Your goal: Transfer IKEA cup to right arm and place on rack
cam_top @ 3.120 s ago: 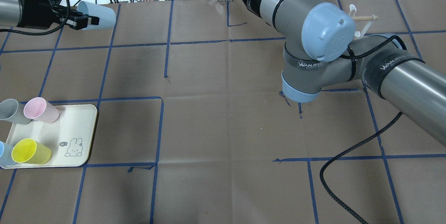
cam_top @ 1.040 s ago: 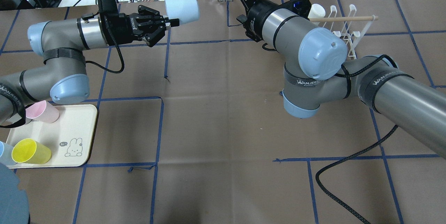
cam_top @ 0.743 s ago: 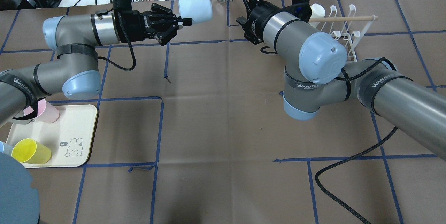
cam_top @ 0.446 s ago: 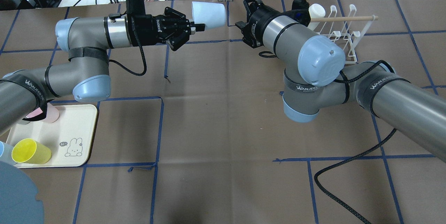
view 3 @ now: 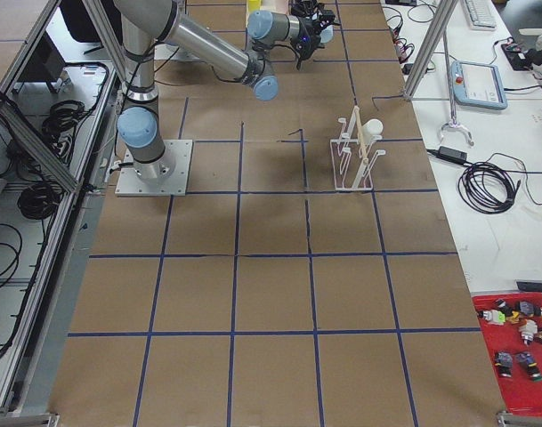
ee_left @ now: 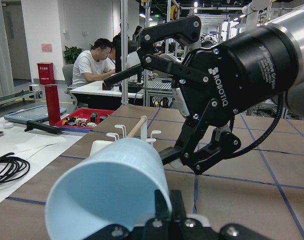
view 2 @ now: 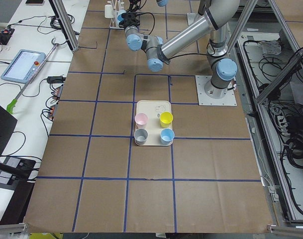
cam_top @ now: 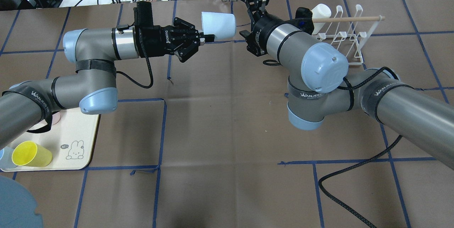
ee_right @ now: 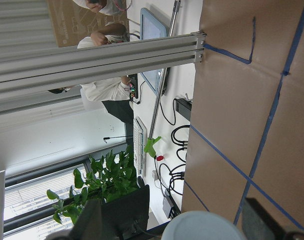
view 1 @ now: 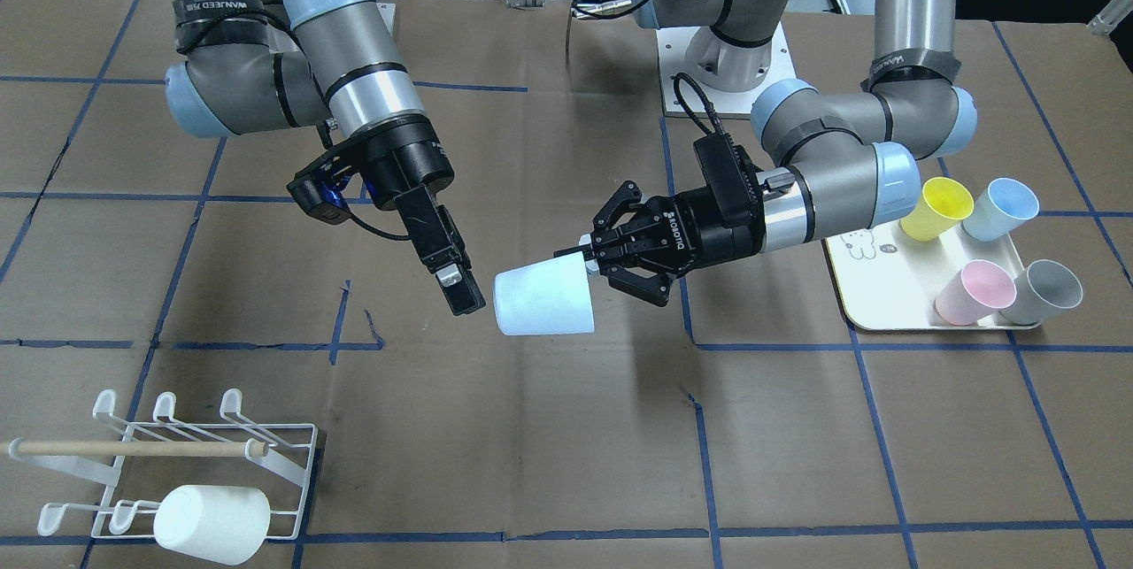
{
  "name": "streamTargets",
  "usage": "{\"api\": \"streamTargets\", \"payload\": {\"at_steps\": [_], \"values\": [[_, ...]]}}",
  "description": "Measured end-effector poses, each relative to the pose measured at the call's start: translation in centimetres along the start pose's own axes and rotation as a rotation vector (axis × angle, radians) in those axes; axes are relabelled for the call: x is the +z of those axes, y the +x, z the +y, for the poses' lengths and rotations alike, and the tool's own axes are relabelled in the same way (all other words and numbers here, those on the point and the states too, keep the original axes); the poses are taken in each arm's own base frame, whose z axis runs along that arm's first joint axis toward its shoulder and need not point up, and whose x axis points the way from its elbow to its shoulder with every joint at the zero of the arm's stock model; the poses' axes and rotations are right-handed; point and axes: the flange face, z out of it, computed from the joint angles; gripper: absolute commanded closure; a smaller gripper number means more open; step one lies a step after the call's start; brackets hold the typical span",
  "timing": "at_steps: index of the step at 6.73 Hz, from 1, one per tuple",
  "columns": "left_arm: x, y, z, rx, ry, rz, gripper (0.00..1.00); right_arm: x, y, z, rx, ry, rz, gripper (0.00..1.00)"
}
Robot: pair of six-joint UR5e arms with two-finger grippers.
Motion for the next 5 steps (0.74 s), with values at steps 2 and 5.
{"api": "streamTargets", "payload": {"at_steps": [2, 5], "values": [[0.2, 0.2, 0.0, -0.006, 0.006, 0.005, 1.00, -0.1, 1.4, -0.1, 0.013, 0.007, 0.032, 0.01], [0.2, 0.2, 0.2, -0.014, 0.006, 0.006, 1.00, -0.3, 2.0, -0.2, 0.035, 0.041, 0.041, 0.01]]}}
